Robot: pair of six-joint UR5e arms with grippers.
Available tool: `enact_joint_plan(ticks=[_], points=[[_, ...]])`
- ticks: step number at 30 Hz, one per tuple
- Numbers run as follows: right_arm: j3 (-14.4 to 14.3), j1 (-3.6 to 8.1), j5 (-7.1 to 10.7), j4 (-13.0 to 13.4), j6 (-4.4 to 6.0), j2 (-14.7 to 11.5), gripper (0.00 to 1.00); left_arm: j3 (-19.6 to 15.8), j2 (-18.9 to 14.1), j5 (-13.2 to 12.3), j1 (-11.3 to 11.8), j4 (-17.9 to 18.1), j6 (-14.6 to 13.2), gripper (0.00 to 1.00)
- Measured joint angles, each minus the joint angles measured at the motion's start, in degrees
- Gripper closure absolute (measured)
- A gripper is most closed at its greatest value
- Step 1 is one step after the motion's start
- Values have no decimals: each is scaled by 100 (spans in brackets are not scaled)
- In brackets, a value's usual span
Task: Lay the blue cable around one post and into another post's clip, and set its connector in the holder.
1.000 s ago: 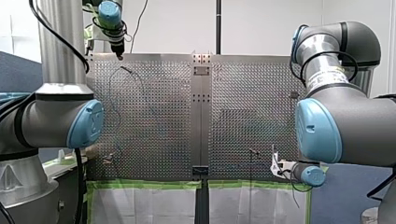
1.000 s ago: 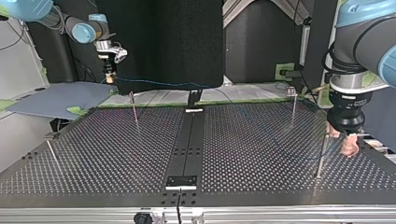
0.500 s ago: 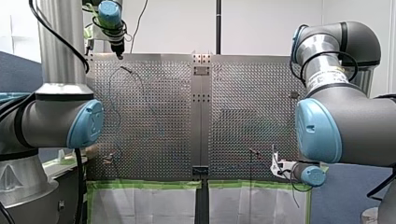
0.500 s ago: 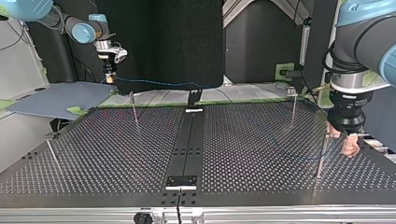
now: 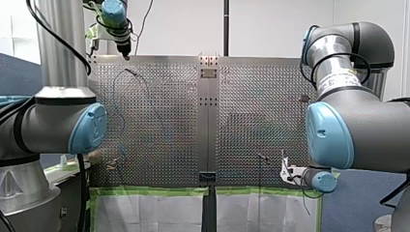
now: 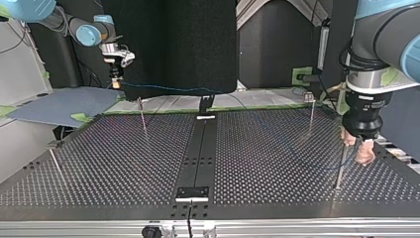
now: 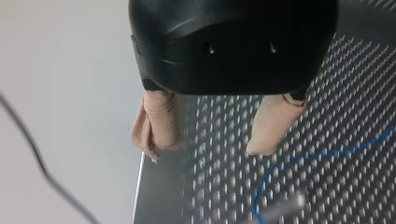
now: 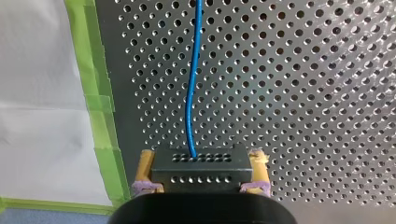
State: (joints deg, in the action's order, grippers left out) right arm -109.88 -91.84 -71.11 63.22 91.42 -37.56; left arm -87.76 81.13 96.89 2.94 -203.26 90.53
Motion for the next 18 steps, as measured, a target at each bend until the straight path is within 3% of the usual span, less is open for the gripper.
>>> enact_joint_plan(ticks=[3, 7, 18], points=[[9, 0, 0, -4, 0, -1, 100, -140, -138, -150, -144, 92, -127, 0], [16, -3, 0, -5, -1, -1, 100, -335, -157, -185, -340, 271, -83, 0], [15, -5, -39, -65, -40, -2, 100, -873, 320, 293, -878, 805, 417, 0]])
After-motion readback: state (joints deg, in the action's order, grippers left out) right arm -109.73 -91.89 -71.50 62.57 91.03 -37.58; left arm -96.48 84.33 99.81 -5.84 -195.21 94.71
